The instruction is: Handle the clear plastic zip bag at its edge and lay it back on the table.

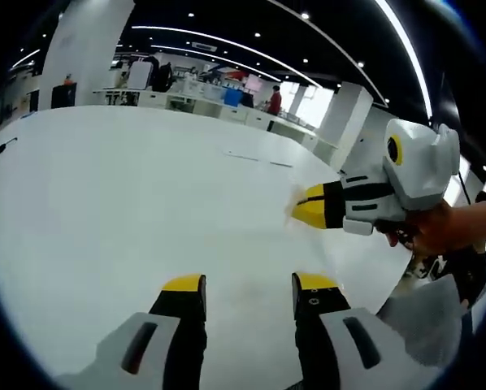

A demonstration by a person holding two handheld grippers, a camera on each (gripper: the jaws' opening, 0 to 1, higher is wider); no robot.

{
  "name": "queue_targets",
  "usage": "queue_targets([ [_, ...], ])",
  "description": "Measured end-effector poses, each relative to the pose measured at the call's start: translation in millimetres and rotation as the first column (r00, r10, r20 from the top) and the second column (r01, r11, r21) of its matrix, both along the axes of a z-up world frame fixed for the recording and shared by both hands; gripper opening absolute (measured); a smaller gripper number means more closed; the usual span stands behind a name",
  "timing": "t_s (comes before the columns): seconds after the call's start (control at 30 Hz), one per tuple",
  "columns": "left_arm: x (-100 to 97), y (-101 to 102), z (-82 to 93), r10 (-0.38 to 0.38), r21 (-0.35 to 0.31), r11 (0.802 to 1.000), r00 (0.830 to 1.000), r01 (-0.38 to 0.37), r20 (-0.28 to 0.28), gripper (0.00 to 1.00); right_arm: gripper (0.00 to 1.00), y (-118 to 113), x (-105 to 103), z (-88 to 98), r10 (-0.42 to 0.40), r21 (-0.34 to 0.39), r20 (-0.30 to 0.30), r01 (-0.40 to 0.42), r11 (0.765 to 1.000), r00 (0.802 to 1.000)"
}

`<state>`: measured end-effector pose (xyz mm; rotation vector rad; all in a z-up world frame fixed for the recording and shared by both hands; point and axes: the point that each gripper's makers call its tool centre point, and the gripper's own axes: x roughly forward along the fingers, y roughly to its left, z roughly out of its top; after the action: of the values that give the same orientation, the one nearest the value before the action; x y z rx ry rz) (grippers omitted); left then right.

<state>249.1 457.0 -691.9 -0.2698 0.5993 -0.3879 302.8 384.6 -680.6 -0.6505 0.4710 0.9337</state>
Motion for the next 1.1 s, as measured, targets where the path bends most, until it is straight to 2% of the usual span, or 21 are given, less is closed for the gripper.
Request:
queue_targets([
  [0.13,13.4,2.2,11.8,0.012,-0.017,1.0,1.0,-0.012,0.017,0.41,0.0,2.0,-1.4,-0.2,0.012,-0.004,0.005,-0.012,1.0,1.0],
  [0.23,33.7,8.6,29.2,0.044,-0.053,0.998,0.998,-0.042,0.045,0.41,0.0,6.1,-5.6,0.7,0.031,-0.009,0.01,-0.031,0.999,0.999],
  [0.37,62.0,19.2,36.3,0.05,-0.059,0.997,0.996,-0.046,0.07,0.41,0.0,13.9,-13.6,2.0,0.081,-0.031,0.03,-0.08,0.996,0.996],
  [0.43,65.3,9.7,44.4,0.048,-0.065,0.997,0.996,-0.043,0.076,0.4,0.0,17.9,-15.9,1.1,0.095,-0.033,0.033,-0.094,0.995,0.995],
  [0.6,83.7,5.2,60.1,0.036,-0.068,0.997,0.994,-0.03,0.102,0.39,0.0,25.9,-24.7,-0.8,0.141,-0.056,0.045,-0.138,0.989,0.989],
  [0.67,89.3,3.5,60.0,0.033,-0.072,0.997,0.994,-0.025,0.104,0.38,0.0,27.6,-27.8,-1.7,0.153,-0.061,0.044,-0.15,0.987,0.987],
  [0.83,94.8,-3.7,57.7,-0.012,-0.05,0.999,0.996,0.016,0.09,0.37,0.0,33.2,-36.4,-4.1,0.208,-0.091,0.057,-0.202,0.975,0.977],
  [0.9,88.6,-2.8,59.0,-0.017,-0.051,0.998,0.996,0.021,0.086,0.35,0.0,34.8,-39.2,-5.0,0.221,-0.098,0.058,-0.215,0.972,0.974],
  [1.1,90.9,-3.8,58.2,-0.019,-0.057,0.998,0.997,0.023,0.073,0.27,0.0,40.2,-48.2,-7.3,0.269,-0.126,0.07,-0.259,0.958,0.961],
])
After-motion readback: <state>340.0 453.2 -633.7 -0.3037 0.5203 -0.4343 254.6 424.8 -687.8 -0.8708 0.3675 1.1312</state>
